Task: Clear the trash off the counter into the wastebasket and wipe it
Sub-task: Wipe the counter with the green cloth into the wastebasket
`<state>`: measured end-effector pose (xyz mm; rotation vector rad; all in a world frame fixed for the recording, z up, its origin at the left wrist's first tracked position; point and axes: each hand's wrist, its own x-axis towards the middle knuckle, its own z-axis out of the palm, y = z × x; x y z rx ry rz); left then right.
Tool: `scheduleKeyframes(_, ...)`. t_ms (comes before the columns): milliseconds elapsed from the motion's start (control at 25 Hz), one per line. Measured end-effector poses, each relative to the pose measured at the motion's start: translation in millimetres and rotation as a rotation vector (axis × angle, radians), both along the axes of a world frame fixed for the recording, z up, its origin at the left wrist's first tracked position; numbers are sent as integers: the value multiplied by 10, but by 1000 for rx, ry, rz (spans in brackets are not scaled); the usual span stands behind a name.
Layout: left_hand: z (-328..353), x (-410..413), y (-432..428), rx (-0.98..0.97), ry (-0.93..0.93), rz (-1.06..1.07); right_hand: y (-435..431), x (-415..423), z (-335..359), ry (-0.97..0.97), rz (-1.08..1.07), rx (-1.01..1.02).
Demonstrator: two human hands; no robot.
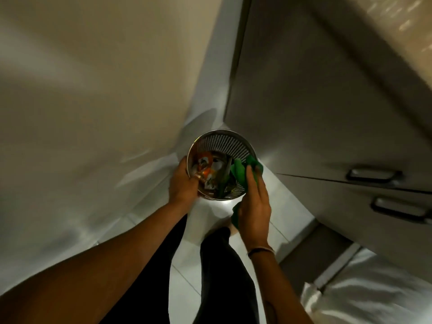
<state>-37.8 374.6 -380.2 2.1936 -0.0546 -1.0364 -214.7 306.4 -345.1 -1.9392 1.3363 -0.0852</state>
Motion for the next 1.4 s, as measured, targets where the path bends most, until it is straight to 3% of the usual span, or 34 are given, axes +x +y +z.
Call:
scheduleKeyframes(240,1655,-79,31,-54,53,27,76,-33,1811,-227,-150,-214)
scheduleKeyframes(640,2998,-91,-545,-112,80,-48,-948,-255,3224,-343,-235,-579)
scheduleKeyframes(760,3140,-17,-713,-80,35,-90,-1662,-473,3270,-222,-322,-648)
scheduleKeyframes(1000,3195,116,-806,6,-61,-160,-2277,-439,2827,49,-273,-417)
scheduleKeyframes(1160,3198,151,-890,30,-57,-134,-2147,32,2672,-9,-96,-442)
scheduleKeyframes(1400,3183,249,-953,51,20,-109,-1727,74,2696,-161,161,-362)
